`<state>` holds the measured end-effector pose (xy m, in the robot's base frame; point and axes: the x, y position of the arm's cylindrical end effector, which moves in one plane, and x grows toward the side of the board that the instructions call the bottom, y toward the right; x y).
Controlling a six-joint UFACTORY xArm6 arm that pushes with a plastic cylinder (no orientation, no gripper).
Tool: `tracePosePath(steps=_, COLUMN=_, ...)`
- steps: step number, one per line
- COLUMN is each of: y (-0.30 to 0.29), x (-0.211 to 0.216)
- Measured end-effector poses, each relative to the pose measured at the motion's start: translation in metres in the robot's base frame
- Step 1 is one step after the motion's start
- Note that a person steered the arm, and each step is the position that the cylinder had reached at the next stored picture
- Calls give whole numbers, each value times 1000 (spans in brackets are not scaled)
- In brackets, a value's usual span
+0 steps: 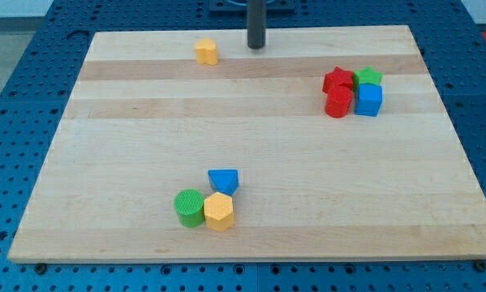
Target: Push the yellow heart slightly down
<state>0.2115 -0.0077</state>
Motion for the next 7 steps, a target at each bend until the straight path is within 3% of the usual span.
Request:
tracePosePath(steps=1, y=-56, x=0)
tracePosePath(steps=4, y=-79, x=142)
tracePosePath(steps=5, y=-79, x=154)
tracePosePath(steps=6, y=-78, x=120)
tracePosePath(steps=7, y=-62, x=119)
